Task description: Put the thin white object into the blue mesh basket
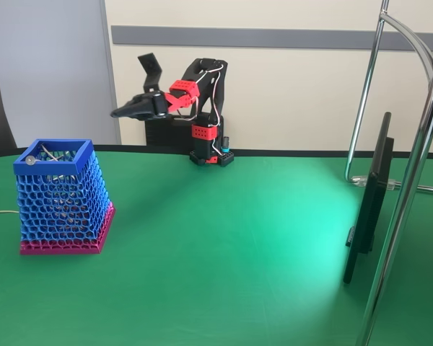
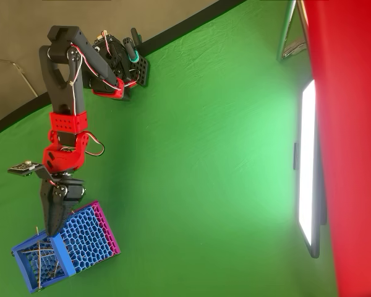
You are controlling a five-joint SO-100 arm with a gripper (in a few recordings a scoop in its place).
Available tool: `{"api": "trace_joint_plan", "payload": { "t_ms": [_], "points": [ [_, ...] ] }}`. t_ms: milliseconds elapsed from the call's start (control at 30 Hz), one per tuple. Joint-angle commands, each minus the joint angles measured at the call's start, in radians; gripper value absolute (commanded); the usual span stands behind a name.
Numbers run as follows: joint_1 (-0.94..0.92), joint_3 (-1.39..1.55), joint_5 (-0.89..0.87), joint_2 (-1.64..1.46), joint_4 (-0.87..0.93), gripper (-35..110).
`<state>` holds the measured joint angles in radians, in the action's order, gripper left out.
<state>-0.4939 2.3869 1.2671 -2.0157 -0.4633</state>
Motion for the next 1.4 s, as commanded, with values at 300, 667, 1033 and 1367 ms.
{"api": "trace_joint_plan", "payload": {
  "t_ms": [300,667,1033,1367],
  "points": [
    [0.199,0.255,-0.476,-0.388,0.298,0],
    [0.393,0.449,-1.037,-0.779,0.827,0],
    [0.526,0.615,-1.25,-1.269,1.315,0],
    [0.497,0.696,-1.262,-1.31,1.305,1]
  ]
}}
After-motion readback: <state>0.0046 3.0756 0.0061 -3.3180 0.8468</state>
